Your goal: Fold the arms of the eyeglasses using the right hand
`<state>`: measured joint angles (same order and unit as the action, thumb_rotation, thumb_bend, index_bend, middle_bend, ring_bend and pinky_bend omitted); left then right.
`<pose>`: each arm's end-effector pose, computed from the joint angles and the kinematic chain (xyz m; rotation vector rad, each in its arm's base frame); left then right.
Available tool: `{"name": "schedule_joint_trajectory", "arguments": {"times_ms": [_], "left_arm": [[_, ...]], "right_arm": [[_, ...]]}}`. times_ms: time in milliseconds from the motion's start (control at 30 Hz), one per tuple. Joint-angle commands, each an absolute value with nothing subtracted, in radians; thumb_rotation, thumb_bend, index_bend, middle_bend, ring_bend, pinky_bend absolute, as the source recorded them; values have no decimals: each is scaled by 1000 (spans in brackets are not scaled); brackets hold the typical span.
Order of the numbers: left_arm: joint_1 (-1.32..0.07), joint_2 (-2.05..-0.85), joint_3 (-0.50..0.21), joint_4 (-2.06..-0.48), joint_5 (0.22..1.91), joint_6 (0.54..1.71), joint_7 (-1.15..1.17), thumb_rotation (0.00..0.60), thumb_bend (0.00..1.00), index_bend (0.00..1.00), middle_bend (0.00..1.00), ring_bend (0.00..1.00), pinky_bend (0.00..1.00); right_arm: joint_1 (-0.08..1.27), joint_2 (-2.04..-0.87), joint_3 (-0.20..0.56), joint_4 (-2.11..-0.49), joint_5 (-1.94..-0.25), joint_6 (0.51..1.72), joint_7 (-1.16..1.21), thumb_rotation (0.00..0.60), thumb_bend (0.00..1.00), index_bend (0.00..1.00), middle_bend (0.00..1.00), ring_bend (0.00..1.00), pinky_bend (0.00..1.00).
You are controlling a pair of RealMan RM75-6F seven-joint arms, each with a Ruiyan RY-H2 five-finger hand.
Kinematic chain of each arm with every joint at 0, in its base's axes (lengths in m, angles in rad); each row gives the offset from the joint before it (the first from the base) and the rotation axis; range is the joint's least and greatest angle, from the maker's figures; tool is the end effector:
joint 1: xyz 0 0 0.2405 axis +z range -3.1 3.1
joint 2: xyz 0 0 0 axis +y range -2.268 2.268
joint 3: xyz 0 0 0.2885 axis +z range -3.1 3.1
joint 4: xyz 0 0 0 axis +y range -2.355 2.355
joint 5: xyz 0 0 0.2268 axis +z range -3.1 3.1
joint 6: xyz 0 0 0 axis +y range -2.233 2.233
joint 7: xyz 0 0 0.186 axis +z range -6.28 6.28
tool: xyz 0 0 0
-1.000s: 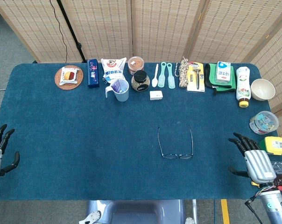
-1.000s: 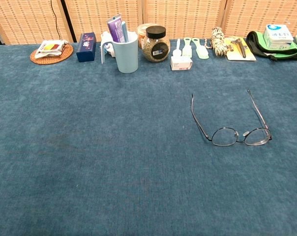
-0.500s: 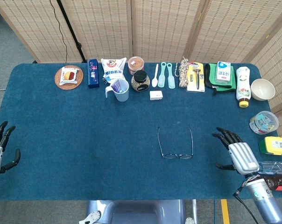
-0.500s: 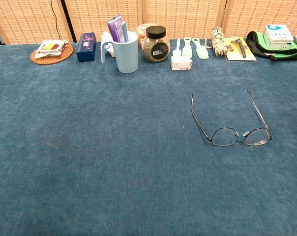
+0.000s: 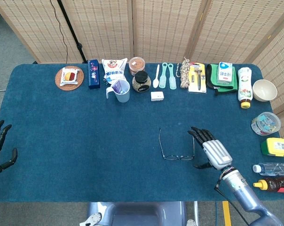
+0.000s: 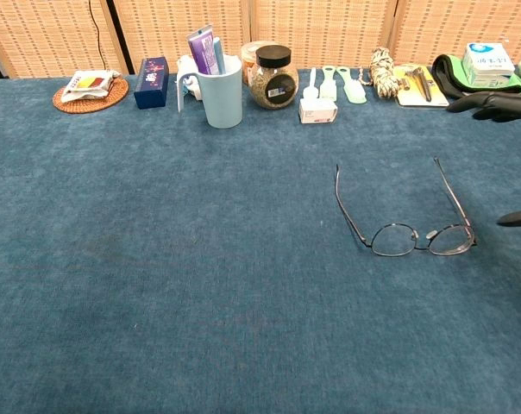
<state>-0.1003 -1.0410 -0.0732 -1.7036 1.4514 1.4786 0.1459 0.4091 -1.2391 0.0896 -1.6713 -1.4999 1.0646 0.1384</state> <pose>-0.3345 0.2360 0.1820 -1.3901 -0.8022 -0.8096 -0.2469 -0.3141 0.0435 1.7571 -1.2208 1.0826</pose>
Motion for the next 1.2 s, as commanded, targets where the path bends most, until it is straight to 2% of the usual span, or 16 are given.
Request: {"name": "schedule_joint_trajectory", "arguments": {"times_ms": [33, 433, 767, 1200], "left_arm": [[-102, -1040, -73, -1703, 1449, 1475, 145, 373, 503, 96, 17, 54, 60], [-102, -1037, -67, -1696, 1438, 1464, 138, 375, 503, 91, 14, 54, 60], [-108, -1042, -67, -1690, 1433, 1454, 139, 375, 503, 90, 14, 54, 60], [-107, -1044, -65, -1685, 1428, 1453, 137, 372, 503, 90, 13, 54, 60]], "right_arm": [[425, -1265, 90, -1656, -1487, 1048, 121, 600, 34, 0, 0, 0, 0], [470, -1371, 87, -1556, -1442, 1000, 67, 600, 34, 0, 0, 0, 0], [498, -1409, 82, -1519, -1431, 975, 64, 600, 34, 0, 0, 0, 0], [529, -1465, 92, -1396, -1405, 961, 38, 600, 34, 0, 0, 0, 0]]}}
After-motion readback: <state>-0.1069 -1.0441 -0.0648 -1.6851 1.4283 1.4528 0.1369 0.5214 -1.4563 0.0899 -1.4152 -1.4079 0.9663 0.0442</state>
